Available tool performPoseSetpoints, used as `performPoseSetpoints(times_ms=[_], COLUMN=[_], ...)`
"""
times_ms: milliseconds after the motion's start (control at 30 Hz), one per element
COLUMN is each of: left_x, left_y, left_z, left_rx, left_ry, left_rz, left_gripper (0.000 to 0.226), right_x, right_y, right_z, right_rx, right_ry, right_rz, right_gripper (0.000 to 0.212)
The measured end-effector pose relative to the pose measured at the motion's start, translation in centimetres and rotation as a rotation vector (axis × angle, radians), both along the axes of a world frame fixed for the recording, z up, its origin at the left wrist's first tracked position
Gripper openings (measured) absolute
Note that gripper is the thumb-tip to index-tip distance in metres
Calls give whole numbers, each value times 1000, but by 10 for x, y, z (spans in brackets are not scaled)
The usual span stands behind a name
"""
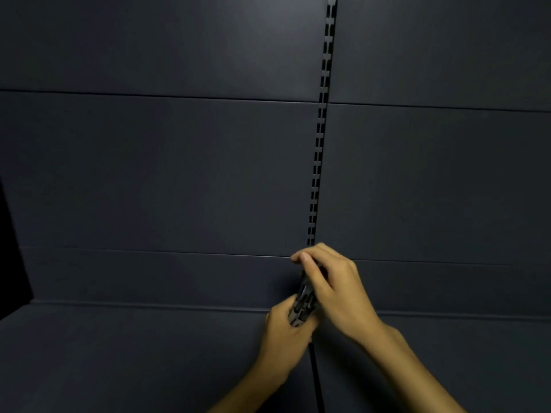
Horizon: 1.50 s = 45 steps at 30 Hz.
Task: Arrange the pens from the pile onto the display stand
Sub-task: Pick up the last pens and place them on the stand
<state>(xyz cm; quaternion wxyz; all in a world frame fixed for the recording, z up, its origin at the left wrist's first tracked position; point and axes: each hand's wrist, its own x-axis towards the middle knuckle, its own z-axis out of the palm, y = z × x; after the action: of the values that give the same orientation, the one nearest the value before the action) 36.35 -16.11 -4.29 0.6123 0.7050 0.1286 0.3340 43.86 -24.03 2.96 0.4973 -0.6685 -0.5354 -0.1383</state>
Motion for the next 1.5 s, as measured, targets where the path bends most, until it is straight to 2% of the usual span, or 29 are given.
performPoseSetpoints(times_ms=[167,233,300,367,500,567,633,700,733,767,833,933,1100,1167,1333,1400,1500], left_x=[0,0,-2,-4,-5,-4,-4,-9,-12,-16,-28,-51,-95,-117,-177,-201,-234], left_y=[8,9,10,14,19,20,23,30,36,41,50,61,81,92,130,149,176], left_z=[-2,-4,-5,-8,-11,-11,-9,-4,-1,0,1,2,5,8,12,12,13], left_rx=[-55,1,54,65,97,91,73,62,55,43,2,36,89,96,77,71,81], left_ry=[-21,63,202,247,241,249,231,181,173,182,212,289,382,405,416,408,420], left_rz=[59,82,115,124,50,52,81,160,202,236,273,318,297,269,165,118,56], left_gripper=[15,11,22,26,7,13,14,6,2,12,30,33,16,8,10,3,6], right_x=[-4,-5,-5,-3,1,3,3,2,2,4,7,-6,-55,-77,-142,-170,-206], right_y=[18,25,31,32,31,28,21,12,7,4,4,17,51,65,102,120,147], right_z=[-1,-7,-18,-27,-34,-32,-26,-20,-18,-18,-21,-28,-39,-39,-41,-43,-45], right_rx=[-94,-197,-279,-288,-355,-382,-325,-208,-160,-139,-216,-416,-426,-402,-275,-228,-167], right_ry=[-147,-208,-280,-277,-257,-238,-138,62,154,219,288,445,524,578,801,821,825], right_rz=[15,33,24,18,9,26,53,34,5,-24,-42,86,171,196,316,301,243], right_gripper=[24,25,27,26,25,25,34,42,41,34,13,20,10,15,19,18,17])
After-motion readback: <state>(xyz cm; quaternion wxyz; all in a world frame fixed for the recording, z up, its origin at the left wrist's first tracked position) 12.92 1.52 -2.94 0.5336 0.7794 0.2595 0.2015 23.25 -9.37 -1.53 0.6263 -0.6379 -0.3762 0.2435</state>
